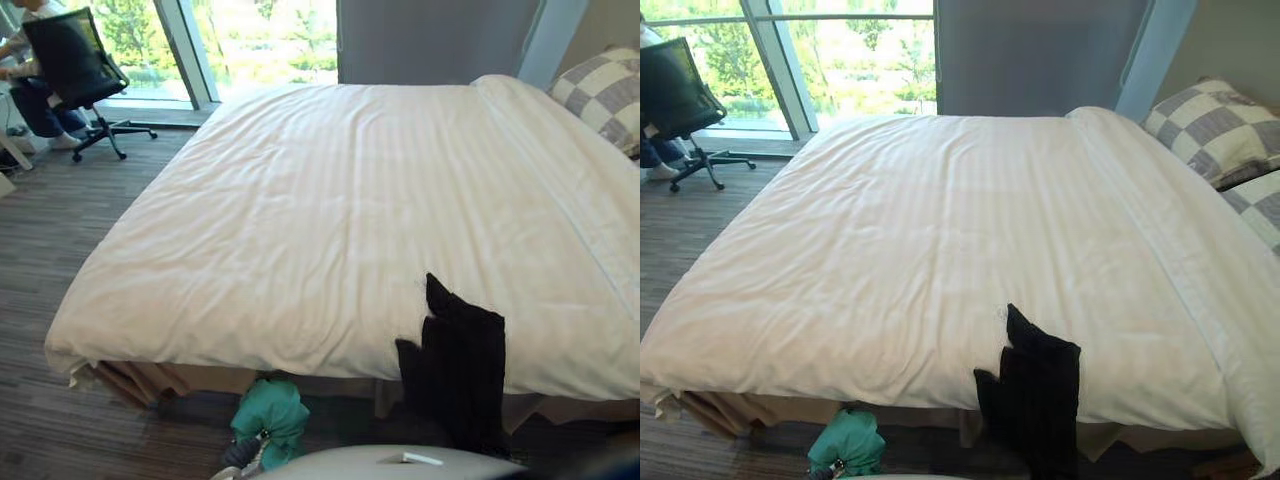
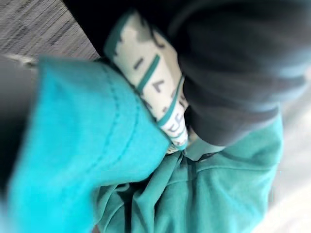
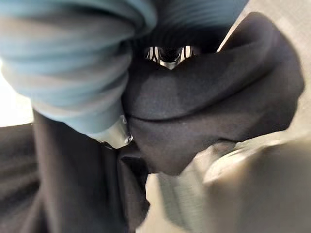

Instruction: Tidy the bed and pick cloth on bed and put in laundry

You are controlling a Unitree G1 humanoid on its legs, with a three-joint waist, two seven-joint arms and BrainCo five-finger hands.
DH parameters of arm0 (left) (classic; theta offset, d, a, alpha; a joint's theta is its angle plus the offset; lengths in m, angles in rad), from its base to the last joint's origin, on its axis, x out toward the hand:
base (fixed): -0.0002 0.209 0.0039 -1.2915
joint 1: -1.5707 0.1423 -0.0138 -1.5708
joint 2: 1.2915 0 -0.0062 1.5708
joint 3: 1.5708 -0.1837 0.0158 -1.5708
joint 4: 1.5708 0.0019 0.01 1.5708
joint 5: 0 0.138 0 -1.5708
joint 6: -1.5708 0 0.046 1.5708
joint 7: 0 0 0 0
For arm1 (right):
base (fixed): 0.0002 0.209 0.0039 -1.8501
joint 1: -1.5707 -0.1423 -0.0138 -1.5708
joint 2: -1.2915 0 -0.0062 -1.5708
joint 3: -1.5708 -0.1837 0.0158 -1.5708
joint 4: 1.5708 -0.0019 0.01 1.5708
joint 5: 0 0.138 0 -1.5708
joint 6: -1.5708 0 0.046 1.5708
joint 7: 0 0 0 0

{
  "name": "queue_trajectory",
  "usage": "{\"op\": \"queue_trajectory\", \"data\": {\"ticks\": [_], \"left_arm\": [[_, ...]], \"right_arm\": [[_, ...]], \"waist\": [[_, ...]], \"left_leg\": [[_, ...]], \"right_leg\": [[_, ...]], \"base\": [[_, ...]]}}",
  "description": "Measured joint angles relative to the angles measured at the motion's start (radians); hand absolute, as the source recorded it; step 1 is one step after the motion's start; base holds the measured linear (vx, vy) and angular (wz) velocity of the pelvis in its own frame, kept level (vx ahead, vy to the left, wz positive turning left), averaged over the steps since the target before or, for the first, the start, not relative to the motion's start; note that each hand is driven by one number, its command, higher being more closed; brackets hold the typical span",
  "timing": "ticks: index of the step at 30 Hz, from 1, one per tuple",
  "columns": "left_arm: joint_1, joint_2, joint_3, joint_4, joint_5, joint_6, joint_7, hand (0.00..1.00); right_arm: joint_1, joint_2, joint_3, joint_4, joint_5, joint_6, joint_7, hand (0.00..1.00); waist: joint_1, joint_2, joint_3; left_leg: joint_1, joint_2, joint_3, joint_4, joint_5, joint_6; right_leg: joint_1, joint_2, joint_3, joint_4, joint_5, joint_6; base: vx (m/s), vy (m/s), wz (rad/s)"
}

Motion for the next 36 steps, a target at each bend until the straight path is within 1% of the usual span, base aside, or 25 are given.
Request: {"op": "queue_trajectory", "data": {"ticks": [2, 6, 7, 8, 9, 10, 11, 14, 19, 20, 21, 22, 23, 24, 25, 26, 27, 28, 29, 30, 31, 32, 33, 34, 36], "left_arm": [[-0.007, 0.002, -0.002, 0.008, 0.010, 0.021, 0.008, 1.00], [-0.030, 0.035, -0.088, 0.011, 0.015, 0.067, 0.065, 1.00], [-0.054, 0.046, -0.130, 0.021, 0.053, 0.082, 0.106, 1.00], [-0.067, 0.048, -0.150, 0.028, 0.061, 0.088, 0.121, 1.00], [-0.088, 0.048, -0.192, 0.042, 0.078, 0.086, 0.143, 1.00], [-0.098, 0.047, -0.202, 0.048, 0.081, 0.084, 0.151, 1.00], [-0.103, 0.058, -0.221, 0.048, 0.078, 0.080, 0.157, 1.00], [-0.111, 0.064, -0.213, 0.047, 0.073, 0.044, 0.182, 1.00], [-0.105, 0.059, -0.212, 0.049, -0.027, 0.001, 0.197, 1.00], [-0.105, 0.061, -0.211, 0.047, -0.051, -0.001, 0.196, 1.00], [-0.113, 0.074, -0.204, 0.044, -0.050, 0.002, 0.192, 1.00], [-0.127, 0.081, -0.185, 0.026, -0.050, 0.004, 0.186, 1.00], [-0.130, 0.081, -0.184, 0.017, -0.050, 0.004, 0.185, 1.00], [-0.132, 0.061, -0.178, -0.017, -0.049, 0.001, 0.179, 1.00], [-0.127, 0.033, -0.175, -0.033, -0.048, -0.003, 0.173, 1.00], [-0.128, 0.023, -0.171, -0.033, -0.048, -0.007, 0.174, 1.00], [-0.136, 0.022, -0.152, -0.032, -0.048, -0.013, 0.175, 1.00], [-0.149, 0.045, -0.159, -0.020, -0.045, -0.012, 0.173, 1.00], [-0.166, 0.057, -0.169, -0.011, -0.044, -0.008, 0.173, 1.00], [-0.175, 0.077, -0.170, 0.005, -0.037, -0.003, 0.168, 1.00], [-0.170, 0.084, -0.176, 0.015, -0.030, 0.000, 0.161, 1.00], [-0.165, 0.079, -0.191, 0.019, -0.030, 0.001, 0.155, 1.00], [-0.164, 0.077, -0.226, 0.025, -0.028, 0.003, 0.146, 1.00], [-0.181, 0.078, -0.247, 0.025, -0.024, 0.011, 0.142, 1.00], [-0.188, 0.093, -0.278, 0.029, 0.008, 0.028, 0.122, 1.00]], "right_arm": [[0.003, -0.008, 0.031, 0.017, -0.057, 0.013, 0.021, 1.00], [-0.013, -0.034, 0.126, 0.031, -0.185, 0.024, 0.074, 1.00], [-0.020, -0.038, 0.138, 0.032, -0.238, 0.024, 0.097, 1.00], [-0.019, -0.040, 0.145, 0.034, -0.261, 0.024, 0.103, 1.00], [-0.020, -0.038, 0.161, 0.053, -0.282, 0.024, 0.114, 1.00], [-0.020, -0.039, 0.162, 0.061, -0.286, 0.025, 0.119, 1.00], [-0.020, -0.040, 0.169, 0.087, -0.292, 0.023, 0.126, 1.00], [-0.047, -0.045, 0.218, 0.126, -0.299, 0.023, 0.144, 1.00], [-0.088, -0.065, 0.233, 0.126, -0.391, 0.024, 0.168, 1.00], [-0.094, -0.067, 0.233, 0.125, -0.416, 0.026, 0.177, 1.00], [-0.091, -0.057, 0.233, 0.121, -0.418, 0.032, 0.180, 1.00], [-0.087, -0.043, 0.233, 0.120, -0.414, 0.033, 0.186, 1.00], [-0.088, -0.043, 0.234, 0.120, -0.411, 0.032, 0.188, 1.00], [-0.090, -0.060, 0.237, 0.117, -0.408, 0.030, 0.198, 1.00], [-0.089, -0.087, 0.240, 0.108, -0.407, 0.023, 0.202, 1.00], [-0.102, -0.094, 0.241, 0.110, -0.407, 0.016, 0.207, 1.00], [-0.146, -0.084, 0.241, 0.126, -0.407, 0.002, 0.219, 1.00], [-0.185, -0.064, 0.237, 0.133, -0.405, -0.008, 0.219, 1.00], [-0.198, -0.053, 0.230, 0.142, -0.405, -0.013, 0.219, 1.00], [-0.223, -0.032, 0.227, 0.147, -0.397, -0.025, 0.218, 1.00], [-0.231, -0.035, 0.228, 0.144, -0.381, -0.030, 0.220, 1.00], [-0.231, -0.044, 0.228, 0.142, -0.369, -0.030, 0.222, 1.00], [-0.231, -0.054, 0.222, 0.141, -0.352, -0.026, 0.218, 1.00], [-0.238, -0.052, 0.205, 0.147, -0.328, -0.024, 0.219, 1.00], [-0.241, -0.047, 0.186, 0.148, -0.280, -0.022, 0.223, 1.00]], "waist": [[-0.001, -0.007, -0.002], [-0.019, -0.009, -0.006], [-0.036, -0.006, -0.007], [-0.042, -0.010, -0.005], [-0.056, -0.021, -0.002], [-0.055, -0.023, -0.002], [-0.052, -0.042, 0.004], [-0.025, -0.071, 0.016], [-0.027, -0.056, 0.029], [-0.027, -0.060, 0.030], [-0.034, -0.079, 0.037], [-0.045, -0.123, 0.032], [-0.047, -0.129, 0.036], [-0.038, -0.113, 0.050], [-0.040, -0.057, 0.059], [-0.050, -0.043, 0.066], [-0.042, -0.058, 0.079], [-0.038, -0.073, 0.097], [-0.031, -0.085, 0.099], [-0.023, -0.112, 0.108], [-0.028, -0.110, 0.111], [-0.031, -0.086, 0.104], [-0.039, -0.070, 0.089], [-0.040, -0.070, 0.089], [-0.042, -0.064, 0.093]], "left_leg": [[0.004, -0.007, -0.009, -0.001, 0.001, 0.001], [-0.046, -0.031, -0.113, -0.002, 0.016, 0.023], [-0.085, -0.040, -0.192, -0.003, 0.024, 0.035], [-0.100, -0.049, -0.230, -0.003, 0.025, 0.043], [-0.130, -0.070, -0.308, -0.003, 0.031, 0.046], [-0.143, -0.075, -0.341, -0.003, 0.037, 0.051], [-0.156, -0.082, -0.383, -0.003, 0.047, 0.056], [-0.166, -0.096, -0.431, -0.003, 0.078, 0.038], [-0.227, -0.087, -0.503, -0.003, 0.131, 0.032], [-0.256, -0.092, -0.508, -0.003, 0.132, 0.062], [-0.277, -0.095, -0.383, -0.003, 0.077, 0.188], [-0.302, -0.108, -0.220, 0.040, 0.025, 0.265], [-0.315, -0.108, -0.184, 0.075, 0.029, 0.266], [-0.329, -0.108, -0.110, 0.181, 0.122, 0.264], [-0.324, -0.105, -0.110, 0.157, 0.123, 0.242], [-0.324, -0.107, -0.143, 0.135, 0.138, 0.221], [-0.328, -0.125, -0.189, 0.105, 0.158, 0.197], [-0.332, -0.151, -0.233, 0.083, 0.152, 0.190], [-0.335, -0.155, -0.226, 0.091, 0.124, 0.188], [-0.365, -0.154, -0.156, 0.223, 0.031, 0.224], [-0.365, -0.142, -0.120, 0.346, -0.018, 0.227], [-0.360, -0.146, -0.139, 0.333, -0.036, 0.202], [-0.359, -0.187, -0.169, 0.286, -0.030, 0.218], [-0.336, -0.227, -0.204, 0.187, 0.019, 0.224], [-0.283, -0.261, -0.261, 0.021, 0.101, 0.214]], "right_leg": [[0.007, -0.002, -0.004, 0.000, 0.000, 0.000], [0.010, -0.024, -0.050, 0.032, -0.024, 0.006], [-0.008, -0.028, -0.007, 0.092, -0.074, -0.020], [-0.011, -0.026, 0.038, 0.111, -0.091, -0.035], [-0.013, -0.023, 0.143, 0.141, -0.118, -0.060], [-0.013, -0.022, 0.181, 0.157, -0.128, -0.062], [-0.001, -0.022, 0.218, 0.174, -0.149, -0.058], [0.057, -0.039, 0.175, 0.145, -0.208, -0.010], [0.051, -0.019, 0.091, 0.139, -0.217, -0.008], [0.060, -0.024, 0.038, 0.138, -0.217, -0.009], [0.086, -0.053, -0.049, 0.118, -0.210, 0.000], [0.111, -0.092, -0.147, 0.102, -0.191, 0.004], [0.113, -0.098, -0.164, 0.111, -0.191, 0.003], [0.116, -0.109, -0.204, 0.171, -0.189, -0.003], [0.100, -0.109, -0.207, 0.282, -0.192, -0.022], [0.091, -0.096, -0.188, 0.288, -0.214, -0.022], [0.068, -0.067, -0.158, 0.171, -0.197, -0.029], [0.080, -0.086, -0.187, 0.150, -0.200, -0.002], [0.084, -0.099, -0.204, 0.146, -0.202, 0.002], [0.096, -0.142, -0.244, 0.149, -0.194, 0.021], [0.121, -0.167, -0.271, 0.161, -0.188, 0.043], [0.127, -0.161, -0.273, 0.160, -0.184, 0.049], [0.128, -0.174, -0.276, 0.152, -0.180, 0.047], [0.125, -0.176, -0.292, 0.134, -0.155, 0.031], [0.131, -0.163, -0.304, 0.119, -0.124, 0.019]], "base": [[-0.06, -0.018, 0.10], [-0.03, -0.027, 0.69], [0.02, -0.057, 1.31], [0.01, -0.018, 1.97], [0.00, 0.018, 1.65], [0.01, 0.015, 1.88], [0.02, -0.050, 1.39], [-0.02, -0.125, 0.96], [-0.03, -0.074, 0.54], [0.01, 0.000, 1.20], [0.06, 0.002, 2.12], [0.07, 0.042, 1.97], [0.09, 0.055, 2.11], [0.08, 0.130, 2.01], [0.06, 0.118, 2.20], [0.01, 0.082, 1.93], [-0.05, 0.019, 1.55], [-0.05, 0.016, 1.19], [-0.01, 0.037, 0.81], [0.07, 0.058, 0.36], [0.10, 0.055, 0.40], [0.09, 0.113, 0.61], [0.05, 0.166, 0.78], [0.03, 0.227, 0.81], [0.01, 0.143, 0.71]]}}
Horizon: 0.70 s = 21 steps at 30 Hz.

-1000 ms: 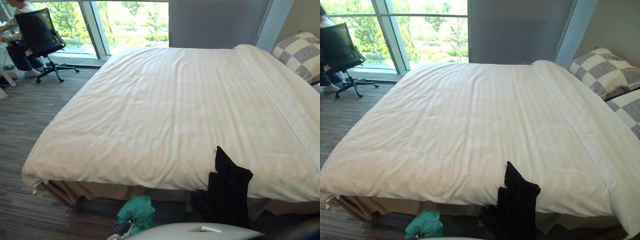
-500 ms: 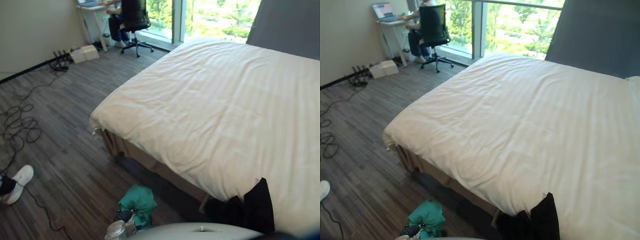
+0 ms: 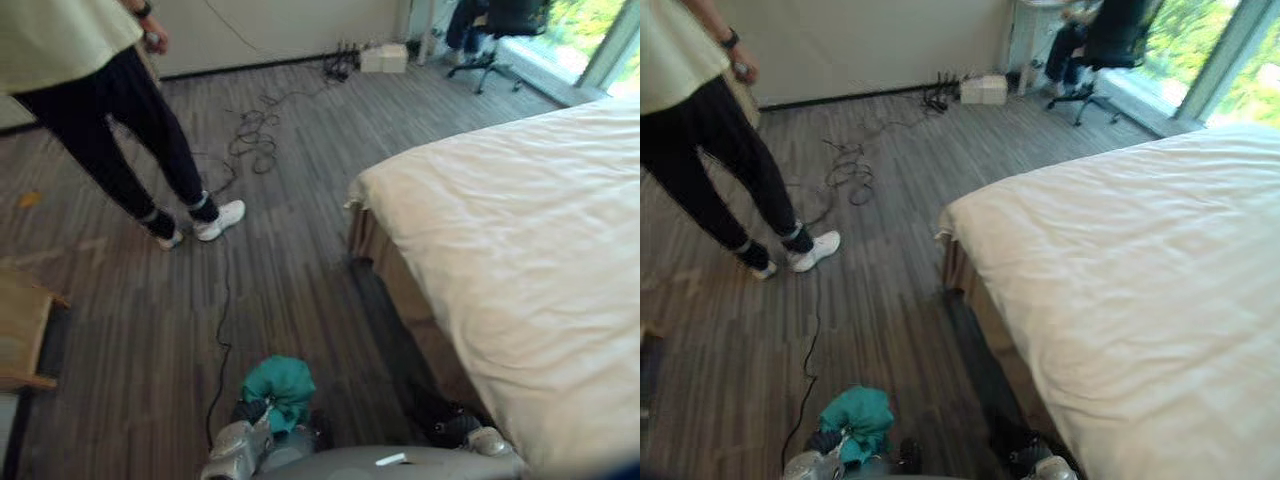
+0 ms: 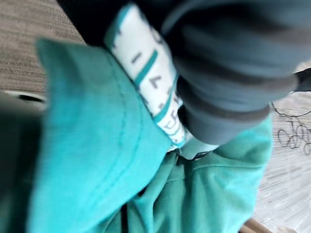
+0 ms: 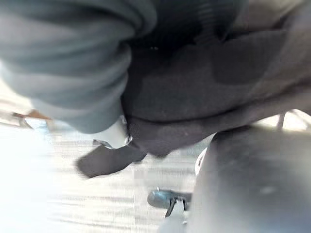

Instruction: Tidy the bed and pick cloth on bed and put in laundry

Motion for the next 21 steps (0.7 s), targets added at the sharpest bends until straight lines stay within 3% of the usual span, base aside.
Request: {"op": "queue_trajectory", "data": {"ticks": [3, 5, 6, 7, 10, 13, 15, 17, 21], "left_arm": [[-0.011, 0.012, -0.032, 0.020, 0.003, 0.036, -0.022, 1.00], [-0.004, 0.011, -0.064, 0.024, 0.002, 0.058, -0.021, 1.00], [-0.012, 0.003, -0.067, 0.024, 0.002, 0.066, -0.022, 1.00], [-0.017, 0.002, -0.065, 0.024, 0.003, 0.079, -0.022, 1.00], [-0.019, 0.002, -0.057, 0.042, 0.006, 0.082, -0.024, 1.00], [-0.015, -0.013, -0.014, 0.056, 0.012, 0.078, -0.026, 1.00], [0.002, -0.027, 0.031, 0.057, 0.013, 0.080, -0.024, 1.00], [0.008, -0.042, 0.063, 0.056, 0.003, 0.079, -0.023, 1.00], [0.012, -0.018, 0.070, 0.056, 0.004, 0.077, -0.047, 1.00]], "right_arm": [[0.002, 0.006, -0.022, 0.000, 0.079, 0.011, 0.001, 1.00], [0.004, 0.004, -0.041, -0.005, 0.118, 0.011, 0.001, 1.00], [0.007, 0.003, -0.053, -0.012, 0.145, 0.011, 0.000, 1.00], [0.010, 0.007, -0.052, -0.029, 0.169, 0.008, 0.003, 1.00], [0.012, 0.012, -0.051, -0.028, 0.188, 0.003, 0.015, 1.00], [0.015, 0.013, -0.053, -0.025, 0.219, 0.009, 0.030, 1.00], [0.006, 0.014, -0.037, -0.034, 0.228, 0.015, 0.041, 1.00], [0.008, 0.015, -0.017, -0.041, 0.225, 0.031, 0.047, 1.00], [0.005, 0.045, 0.014, -0.040, 0.223, 0.047, 0.061, 1.00]], "waist": [[-0.009, 0.003, 0.008], [-0.016, 0.029, 0.011], [-0.023, 0.047, 0.013], [-0.037, 0.054, 0.019], [-0.042, 0.044, 0.022], [-0.036, 0.028, 0.006], [-0.037, 0.052, 0.003], [-0.036, 0.053, 0.003], [-0.032, 0.020, 0.002]], "left_leg": [[0.030, -0.021, -0.081, -0.024, 0.013, 0.001], [0.050, -0.014, -0.137, -0.024, 0.008, 0.008], [0.051, -0.005, -0.172, -0.024, 0.009, 0.005], [0.048, 0.004, -0.216, -0.025, 0.010, 0.005], [0.040, -0.002, -0.230, -0.025, 0.010, 0.005], [0.039, -0.020, -0.180, -0.018, 0.005, -0.001], [0.054, 0.013, -0.092, -0.022, 0.004, -0.011], [0.065, 0.023, -0.060, -0.025, 0.029, -0.021], [0.079, 0.011, -0.055, -0.025, 0.016, -0.004]], "right_leg": [[0.046, 0.005, -0.002, 0.039, 0.027, 0.005], [0.037, 0.000, 0.012, 0.153, 0.048, -0.028], [0.010, 0.015, 0.069, 0.204, 0.019, -0.066], [-0.024, 0.095, 0.214, 0.200, -0.040, -0.058], [-0.065, 0.196, 0.385, 0.097, -0.069, -0.067], [-0.079, 0.177, 0.359, 0.026, -0.058, -0.096], [-0.078, 0.178, 0.358, 0.015, -0.051, -0.089], [-0.060, 0.183, 0.363, 0.004, -0.045, -0.078], [-0.026, 0.180, 0.366, -0.044, -0.031, -0.056]], "base": [[0.00, -0.005, 0.90], [0.00, -0.015, 0.81], [-0.02, -0.043, 1.06], [-0.03, -0.059, 1.11], [-0.04, -0.102, 0.90], [-0.03, -0.078, 0.48], [0.05, -0.069, -0.08], [0.05, -0.056, -0.06], [0.09, -0.023, -0.06]]}}
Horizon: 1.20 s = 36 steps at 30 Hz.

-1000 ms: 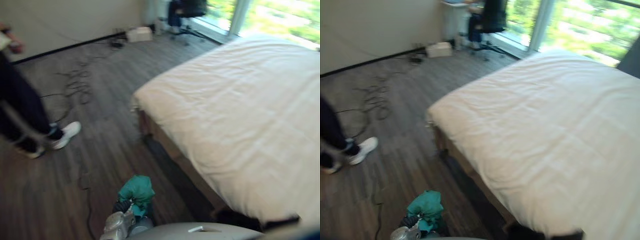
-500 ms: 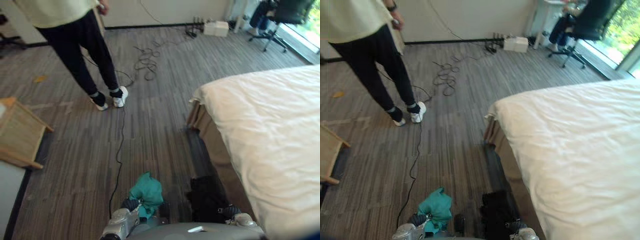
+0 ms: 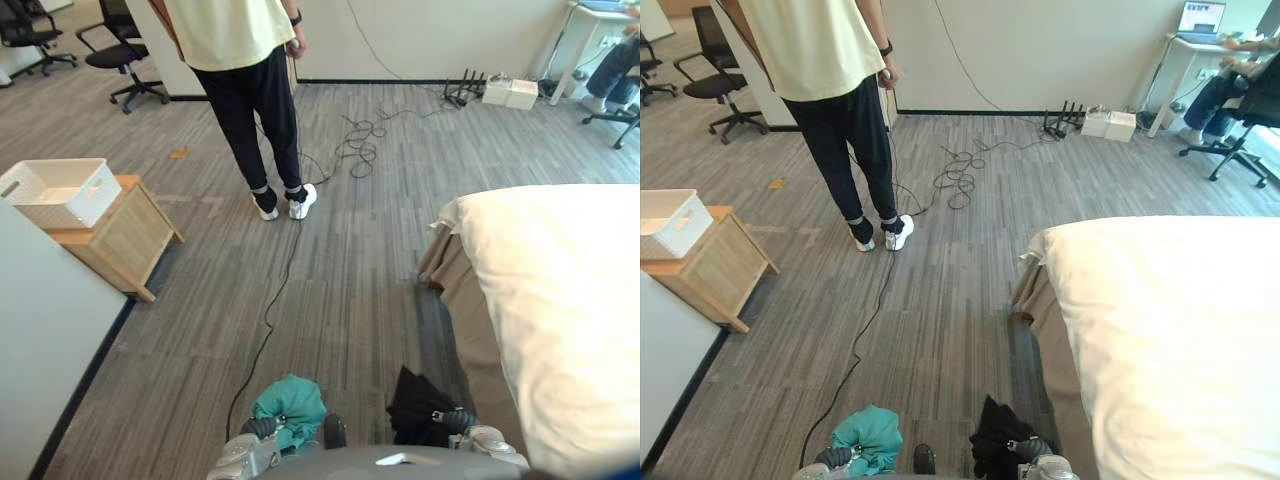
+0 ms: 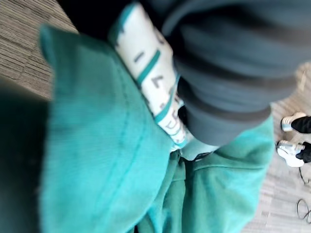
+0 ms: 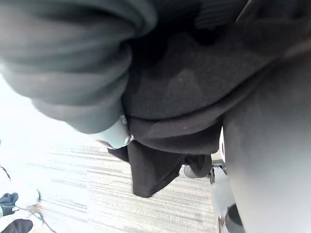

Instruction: Tidy the bed and pick cloth on bed and put in laundry

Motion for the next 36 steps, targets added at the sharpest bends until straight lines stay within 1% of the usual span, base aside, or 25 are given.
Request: {"op": "queue_trajectory", "data": {"ticks": [1, 5, 8, 11, 15, 16, 17, 18, 19, 20, 21, 22, 23, 24, 25, 26, 27, 28, 29, 30, 31, 32, 33, 34, 36], "left_arm": [[0.018, -0.004, 0.001, 0.000, -0.001, -0.022, -0.009, 1.00], [0.021, -0.004, 0.002, 0.000, -0.001, -0.022, -0.009, 1.00], [0.034, -0.014, 0.045, 0.000, -0.005, -0.028, -0.010, 1.00], [0.043, -0.018, 0.064, 0.001, -0.030, -0.047, -0.011, 1.00], [0.053, -0.020, 0.073, 0.001, -0.053, -0.081, -0.020, 1.00], [0.051, -0.016, 0.074, -0.001, -0.057, -0.095, -0.027, 1.00], [0.048, -0.015, 0.078, -0.007, -0.071, -0.102, -0.030, 1.00], [0.048, -0.020, 0.087, -0.026, -0.102, -0.112, -0.030, 1.00], [0.038, -0.029, 0.103, -0.042, -0.137, -0.119, -0.026, 1.00], [0.030, -0.032, 0.100, -0.050, -0.143, -0.122, -0.007, 1.00], [0.026, -0.033, 0.098, -0.052, -0.151, -0.123, -0.002, 1.00], [0.019, -0.036, 0.095, -0.052, -0.161, -0.116, 0.016, 1.00], [0.018, -0.038, 0.091, -0.052, -0.161, -0.113, 0.024, 1.00], [0.017, -0.040, 0.088, -0.053, -0.164, -0.110, 0.033, 1.00], [0.019, -0.043, 0.095, -0.056, -0.178, -0.108, 0.033, 1.00], [0.021, -0.048, 0.101, -0.056, -0.192, -0.108, 0.032, 1.00], [0.029, -0.050, 0.103, -0.060, -0.221, -0.111, 0.031, 1.00], [0.040, -0.051, 0.103, -0.070, -0.237, -0.117, 0.030, 1.00], [0.044, -0.052, 0.105, -0.074, -0.242, -0.119, 0.028, 1.00], [0.049, -0.051, 0.108, -0.079, -0.245, -0.122, 0.022, 1.00], [0.047, -0.046, 0.110, -0.079, -0.248, -0.122, 0.006, 1.00], [0.045, -0.044, 0.109, -0.081, -0.248, -0.123, -0.005, 1.00], [0.042, -0.045, 0.108, -0.081, -0.246, -0.123, -0.011, 1.00], [0.043, -0.041, 0.108, -0.076, -0.244, -0.117, -0.011, 1.00], [0.042, -0.033, 0.101, -0.072, -0.236, -0.107, -0.009, 1.00]], "right_arm": [[0.033, 0.030, 0.029, -0.001, -0.040, -0.060, -0.001, 1.00], [0.033, 0.030, 0.029, -0.001, -0.040, -0.060, -0.001, 1.00], [0.038, 0.030, 0.028, 0.001, -0.030, -0.065, 0.000, 1.00], [0.047, 0.025, 0.026, 0.005, 0.050, -0.092, 0.009, 1.00], [0.054, 0.018, 0.027, 0.020, 0.161, -0.107, 0.037, 1.00], [0.055, 0.018, 0.032, 0.023, 0.195, -0.116, 0.054, 1.00], [0.053, 0.018, 0.033, 0.022, 0.213, -0.121, 0.064, 1.00], [0.052, 0.008, 0.036, 0.016, 0.242, -0.129, 0.081, 1.00], [0.053, 0.000, 0.039, 0.016, 0.269, -0.134, 0.090, 1.00], [0.055, -0.011, 0.046, 0.013, 0.275, -0.134, 0.092, 1.00], [0.054, -0.016, 0.049, 0.012, 0.275, -0.133, 0.091, 1.00], [0.054, -0.018, 0.052, 0.011, 0.274, -0.126, 0.092, 1.00], [0.054, -0.019, 0.050, 0.008, 0.274, -0.124, 0.092, 1.00], [0.056, -0.020, 0.046, -0.001, 0.274, -0.120, 0.091, 1.00], [0.057, -0.020, 0.034, -0.020, 0.273, -0.118, 0.091, 1.00], [0.059, -0.020, 0.025, -0.021, 0.273, -0.119, 0.089, 1.00], [0.063, -0.019, 0.016, -0.021, 0.270, -0.120, 0.088, 1.00], [0.067, -0.019, 0.009, -0.021, 0.267, -0.122, 0.086, 1.00], [0.069, -0.019, 0.007, -0.022, 0.267, -0.125, 0.085, 1.00], [0.071, -0.018, 0.004, -0.021, 0.267, -0.127, 0.080, 1.00], [0.071, -0.009, 0.003, -0.019, 0.266, -0.124, 0.079, 1.00], [0.073, -0.001, 0.003, -0.017, 0.266, -0.122, 0.079, 1.00], [0.078, 0.002, -0.001, -0.014, 0.265, -0.117, 0.081, 1.00], [0.071, 0.011, -0.012, -0.014, 0.265, -0.111, 0.080, 1.00], [0.072, 0.018, -0.041, -0.008, 0.266, -0.102, 0.078, 1.00]], "waist": [[0.021, -0.009, -0.041], [0.021, -0.009, -0.041], [0.021, -0.009, -0.041], [0.022, -0.009, -0.041], [0.028, -0.007, -0.037], [0.028, -0.015, -0.034], [0.031, -0.021, -0.027], [0.042, -0.012, -0.006], [0.056, -0.004, 0.013], [0.063, 0.006, 0.022], [0.071, 0.014, 0.030], [0.080, 0.018, 0.038], [0.079, 0.021, 0.041], [0.080, 0.017, 0.053], [0.082, 0.022, 0.058], [0.082, 0.024, 0.058], [0.082, 0.024, 0.058], [0.084, 0.025, 0.057], [0.084, 0.027, 0.057], [0.086, 0.027, 0.056], [0.094, 0.024, 0.050], [0.100, 0.017, 0.050], [0.105, 0.003, 0.039], [0.108, -0.003, 0.029], [0.107, -0.015, 0.017]], "left_leg": [[0.088, 0.007, 0.014, 0.000, -0.093, -0.035], [0.089, 0.008, 0.014, 0.000, -0.093, -0.036], [0.088, 0.010, 0.017, 0.000, -0.095, -0.038], [0.087, 0.011, 0.015, 0.000, -0.102, -0.038], [0.074, 0.011, 0.012, 0.008, -0.109, -0.031], [0.028, 0.015, 0.011, 0.089, -0.143, -0.024], [-0.012, 0.025, 0.010, 0.173, -0.172, -0.027], [-0.089, 0.054, 0.013, 0.338, -0.230, -0.031], [-0.209, 0.093, 0.021, 0.570, -0.263, -0.041], [-0.299, 0.127, 0.019, 0.747, -0.263, -0.042], [-0.316, 0.138, 0.020, 0.802, -0.263, -0.042], [-0.332, 0.145, 0.022, 0.861, -0.263, -0.042], [-0.333, 0.148, 0.023, 0.873, -0.264, -0.044], [-0.341, 0.154, 0.026, 0.892, -0.266, -0.060], [-0.346, 0.169, 0.024, 0.887, -0.338, -0.058], [-0.351, 0.181, 0.022, 0.875, -0.359, -0.058], [-0.358, 0.207, 0.022, 0.810, -0.360, -0.065], [-0.360, 0.228, 0.018, 0.707, -0.346, -0.065], [-0.361, 0.237, 0.013, 0.657, -0.335, -0.064], [-0.365, 0.246, 0.018, 0.613, -0.265, -0.068], [-0.361, 0.218, 0.035, 0.628, -0.255, -0.049], [-0.358, 0.207, 0.051, 0.635, -0.273, -0.041], [-0.360, 0.189, 0.062, 0.642, -0.300, -0.030], [-0.356, 0.162, 0.067, 0.640, -0.324, -0.017], [-0.336, 0.132, 0.068, 0.619, -0.337, -0.011]], "right_leg": [[0.047, 0.002, -0.030, 0.045, 0.060, -0.010], [0.047, 0.002, -0.030, 0.046, 0.060, -0.010], [0.044, 0.002, -0.029, 0.049, 0.060, -0.010], [0.040, 0.004, -0.029, 0.056, 0.060, -0.010], [0.033, 0.004, -0.030, 0.060, 0.059, -0.011], [0.026, 0.000, -0.030, 0.060, 0.059, -0.011], [0.024, -0.002, -0.032, 0.062, 0.059, -0.011], [0.021, 0.002, -0.035, 0.065, 0.058, -0.013], [0.019, 0.014, -0.045, 0.065, 0.039, -0.025], [0.028, 0.018, -0.056, 0.061, 0.007, -0.018], [0.041, 0.021, -0.056, 0.058, -0.012, -0.014], [0.064, 0.019, -0.056, 0.047, -0.047, -0.015], [0.077, 0.019, -0.056, 0.034, -0.051, -0.016], [0.102, 0.016, -0.054, 0.011, -0.050, -0.018], [0.111, 0.016, -0.057, 0.002, -0.050, -0.018], [0.111, 0.015, -0.057, 0.003, -0.052, -0.020], [0.109, 0.014, -0.057, -0.004, -0.061, -0.031], [0.112, 0.009, -0.057, -0.007, -0.073, -0.022], [0.113, 0.006, -0.059, -0.006, -0.079, -0.012], [0.122, -0.005, -0.062, -0.003, -0.094, 0.013], [0.136, -0.034, -0.062, -0.004, -0.104, 0.023], [0.139, -0.048, -0.060, -0.006, -0.105, 0.016], [0.143, -0.063, -0.048, -0.008, -0.081, 0.009], [0.141, -0.079, -0.024, -0.005, -0.031, -0.008], [0.125, -0.102, -0.003, 0.028, 0.014, -0.004]], "base": [[0.04, -0.010, 0.01], [0.00, 0.000, 0.00], [0.00, 0.000, 0.00], [0.00, 0.000, 0.00], [0.00, -0.003, 0.03], [0.04, -0.025, 0.17], [0.08, -0.044, 0.19], [0.07, -0.052, 0.07], [0.03, -0.072, 0.00], [-0.01, -0.058, -0.06], [-0.03, -0.059, -0.10], [-0.02, -0.041, -0.09], [0.00, -0.018, -0.09], [0.01, 0.023, -0.07], [0.01, 0.049, -0.07], [-0.01, 0.066, -0.01], [0.01, 0.113, 0.07], [0.04, 0.151, 0.09], [0.13, 0.241, 0.16], [0.29, 0.369, 0.23], [0.26, 0.319, 0.19], [0.31, 0.292, 0.06], [0.35, 0.273, 0.06], [0.41, 0.326, 0.13], [0.34, 0.260, 0.16]]}}
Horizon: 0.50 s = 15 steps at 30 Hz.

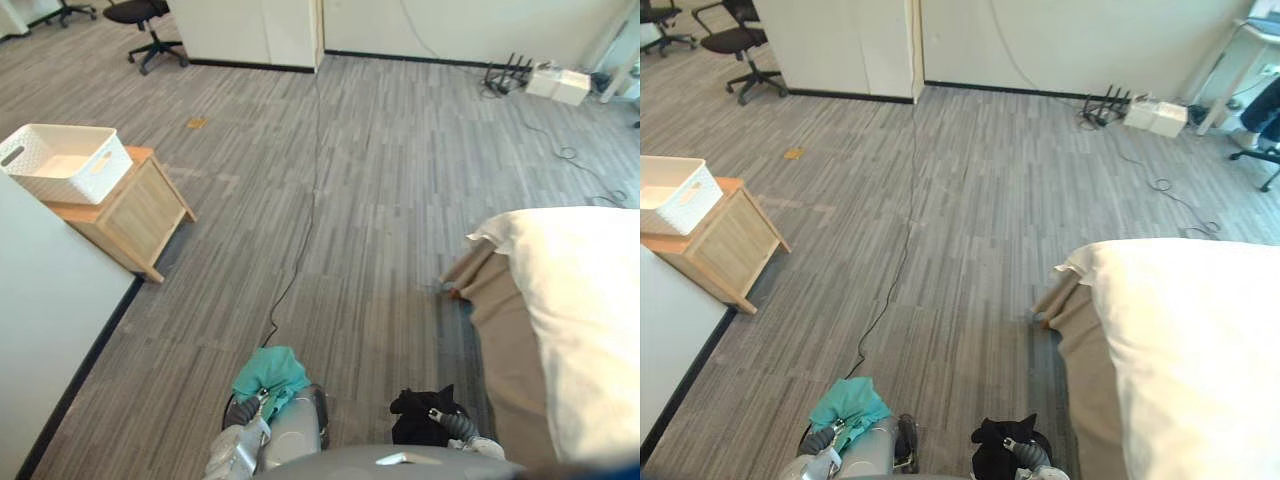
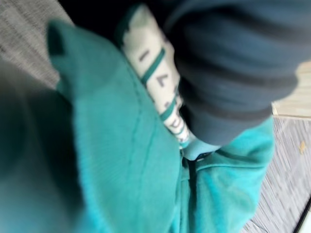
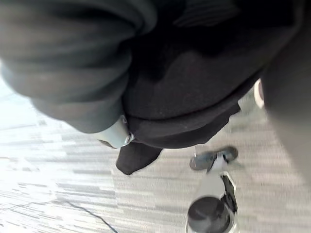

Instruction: Tidy the bed and pick cloth on bed and put in laundry

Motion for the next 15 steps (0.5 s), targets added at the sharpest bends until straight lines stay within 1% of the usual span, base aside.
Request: {"op": "queue_trajectory", "data": {"ticks": [1, 2, 3, 4, 5, 6, 7, 8, 10, 11, 12, 13, 14, 15], "left_arm": [[-0.004, 0.010, -0.016, 0.020, 0.026, 0.005, 0.003, 1.00], [-0.008, 0.019, -0.036, 0.030, 0.043, 0.008, 0.007, 1.00], [-0.020, 0.039, -0.081, 0.047, 0.071, 0.015, 0.018, 1.00], [-0.023, 0.048, -0.098, 0.056, 0.085, 0.018, 0.022, 1.00], [-0.025, 0.059, -0.128, 0.070, 0.114, 0.025, 0.031, 1.00], [-0.025, 0.058, -0.133, 0.075, 0.123, 0.025, 0.035, 1.00], [-0.030, 0.055, -0.153, 0.075, 0.140, 0.025, 0.037, 1.00], [-0.036, 0.052, -0.171, 0.077, 0.154, 0.024, 0.031, 1.00], [-0.049, 0.053, -0.174, 0.083, 0.155, 0.025, 0.018, 1.00], [-0.049, 0.053, -0.180, 0.083, 0.154, 0.025, 0.012, 1.00], [-0.052, 0.053, -0.193, 0.083, 0.154, 0.025, 0.010, 1.00], [-0.062, 0.047, -0.197, 0.083, 0.154, 0.024, 0.009, 1.00], [-0.069, 0.041, -0.197, 0.083, 0.154, 0.024, 0.009, 1.00], [-0.084, 0.026, -0.195, 0.082, 0.154, 0.019, 0.010, 1.00]], "right_arm": [[0.000, 0.011, -0.060, 0.026, 0.001, 0.004, -0.002, 1.00], [0.000, 0.013, -0.086, 0.034, 0.001, 0.003, -0.005, 1.00], [-0.002, 0.013, -0.130, 0.042, 0.003, -0.009, -0.012, 1.00], [-0.005, 0.012, -0.147, 0.042, 0.006, -0.019, -0.014, 1.00], [-0.014, 0.002, -0.162, 0.038, 0.009, -0.036, -0.015, 1.00], [-0.015, -0.003, -0.155, 0.034, 0.010, -0.039, -0.015, 1.00], [-0.012, -0.010, -0.136, 0.018, 0.012, -0.046, -0.014, 1.00], [-0.009, -0.009, -0.124, 0.000, 0.031, -0.058, -0.014, 1.00], [-0.008, -0.007, -0.125, -0.016, 0.051, -0.067, -0.015, 1.00], [-0.006, -0.006, -0.125, -0.023, 0.054, -0.069, -0.015, 1.00], [-0.003, -0.004, -0.125, -0.030, 0.072, -0.069, -0.018, 1.00], [-0.003, 0.000, -0.125, -0.035, 0.086, -0.071, -0.023, 1.00], [-0.003, 0.000, -0.123, -0.042, 0.088, -0.074, -0.028, 1.00], [-0.003, 0.007, -0.096, -0.058, 0.088, -0.083, -0.035, 1.00]], "waist": [[-0.003, -0.016, -0.025], [-0.005, -0.018, -0.027], [-0.006, -0.017, -0.025], [-0.008, -0.011, -0.021], [-0.029, -0.007, -0.023], [-0.031, -0.003, -0.023], [-0.035, 0.001, -0.023], [-0.036, -0.001, -0.022], [-0.044, -0.001, -0.020], [-0.052, 0.003, -0.018], [-0.056, 0.010, -0.014], [-0.055, 0.021, -0.007], [-0.055, 0.029, -0.001], [-0.055, 0.043, 0.011]], "left_leg": [[0.036, -0.036, 0.002, -0.051, -0.004, 0.005], [0.060, -0.049, 0.001, -0.078, -0.004, 0.005], [0.124, -0.073, 0.000, -0.132, -0.004, 0.006], [0.157, -0.083, -0.002, -0.161, -0.005, 0.006], [0.251, -0.093, -0.013, -0.231, -0.004, 0.005], [0.289, -0.093, -0.016, -0.257, -0.003, 0.004], [0.343, -0.090, -0.021, -0.300, -0.004, 0.003], [0.376, -0.086, -0.028, -0.321, -0.012, -0.004], [0.400, -0.077, -0.043, -0.327, -0.023, -0.016], [0.418, -0.067, -0.066, -0.328, -0.031, -0.026], [0.435, -0.050, -0.091, -0.327, -0.049, -0.039], [0.451, -0.027, -0.118, -0.312, -0.068, -0.059], [0.457, -0.012, -0.130, -0.308, -0.078, -0.070], [0.475, 0.026, -0.140, -0.284, -0.110, -0.117]], "right_leg": [[-0.064, -0.041, 0.029, 0.139, 0.039, 0.010], [-0.098, -0.060, 0.036, 0.230, 0.065, 0.009], [-0.188, -0.101, 0.063, 0.443, 0.150, -0.015], [-0.241, -0.119, 0.077, 0.560, 0.180, -0.020], [-0.344, -0.129, 0.080, 0.784, 0.177, -0.031], [-0.378, -0.120, 0.075, 0.834, 0.167, -0.043], [-0.447, -0.096, 0.064, 0.882, 0.134, -0.044], [-0.517, -0.080, 0.032, 0.871, 0.088, -0.037], [-0.569, -0.069, -0.025, 0.791, 0.037, -0.027], [-0.583, -0.058, -0.077, 0.678, 0.020, -0.019], [-0.583, -0.036, -0.125, 0.512, 0.022, -0.016], [-0.581, -0.009, -0.157, 0.330, 0.047, -0.011], [-0.581, 0.006, -0.161, 0.247, 0.073, -0.011], [-0.577, 0.040, -0.125, 0.049, 0.181, -0.006]], "base": [[0.33, 0.230, 0.11], [0.39, 0.255, 0.17], [0.26, 0.153, 0.15], [0.32, 0.170, 0.13], [0.26, 0.123, 0.04], [0.32, 0.134, 0.04], [0.32, 0.093, 0.11], [0.39, 0.057, 0.19], [0.40, -0.042, 0.35], [0.41, -0.121, 0.60], [0.47, -0.177, 0.73], [0.49, -0.202, 0.63], [0.61, -0.294, 0.75], [0.51, -0.275, 0.61]]}}
